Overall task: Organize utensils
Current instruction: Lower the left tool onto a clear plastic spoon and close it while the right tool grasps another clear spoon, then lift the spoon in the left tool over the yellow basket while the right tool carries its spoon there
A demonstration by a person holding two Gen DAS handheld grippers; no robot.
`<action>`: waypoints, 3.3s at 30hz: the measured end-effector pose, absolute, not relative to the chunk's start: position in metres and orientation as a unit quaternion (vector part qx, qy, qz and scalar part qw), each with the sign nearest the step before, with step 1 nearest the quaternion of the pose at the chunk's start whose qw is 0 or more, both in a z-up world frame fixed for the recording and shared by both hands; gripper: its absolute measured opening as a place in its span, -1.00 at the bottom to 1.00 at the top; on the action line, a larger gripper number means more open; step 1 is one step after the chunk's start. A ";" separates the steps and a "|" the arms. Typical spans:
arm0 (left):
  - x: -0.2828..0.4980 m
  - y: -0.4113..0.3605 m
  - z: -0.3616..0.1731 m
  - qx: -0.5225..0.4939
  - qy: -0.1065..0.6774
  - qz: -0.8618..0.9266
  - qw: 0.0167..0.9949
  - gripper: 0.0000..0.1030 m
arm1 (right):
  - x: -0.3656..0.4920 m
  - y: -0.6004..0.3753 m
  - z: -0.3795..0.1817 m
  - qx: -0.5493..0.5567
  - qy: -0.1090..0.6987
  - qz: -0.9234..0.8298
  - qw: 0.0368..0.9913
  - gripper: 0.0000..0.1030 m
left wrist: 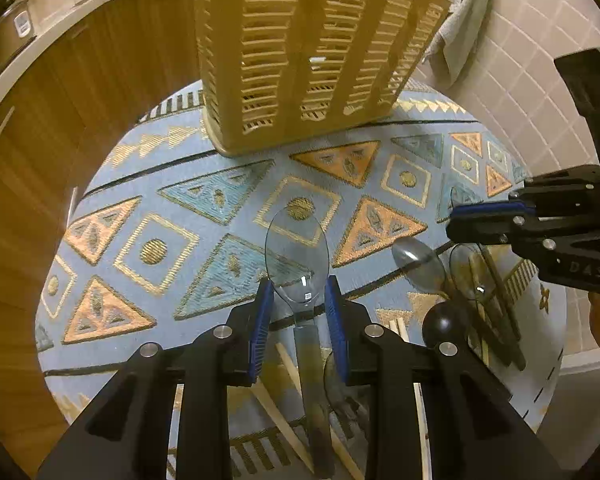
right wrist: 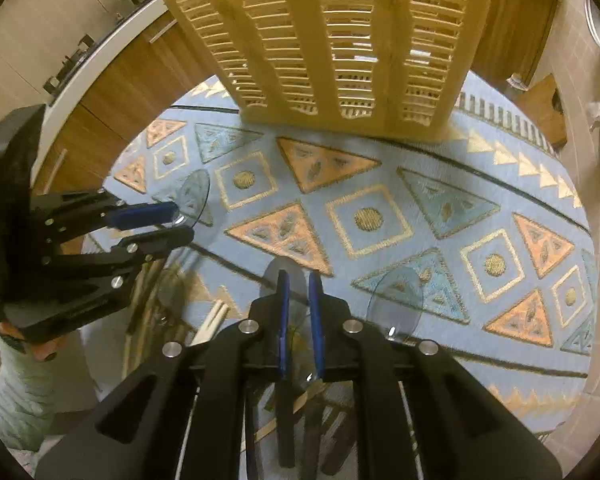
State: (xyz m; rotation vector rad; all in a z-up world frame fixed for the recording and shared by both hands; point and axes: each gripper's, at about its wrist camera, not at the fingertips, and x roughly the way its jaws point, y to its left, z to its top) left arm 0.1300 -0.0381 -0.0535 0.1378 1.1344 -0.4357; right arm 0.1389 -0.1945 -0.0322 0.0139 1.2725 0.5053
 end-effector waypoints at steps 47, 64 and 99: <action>0.134 0.011 -0.006 -0.061 0.480 -0.268 0.833 -0.86 | 0.101 -0.193 -0.008 0.078 0.520 0.287 0.801 -0.81; 0.200 -0.033 -0.062 -0.014 0.537 -0.111 0.836 -0.28 | 0.108 -0.224 -0.012 0.107 0.524 0.282 0.796 -0.81; 0.118 0.008 0.117 -0.112 0.123 -0.179 0.970 -0.82 | 0.125 -0.220 0.129 0.097 0.222 0.208 0.948 -0.81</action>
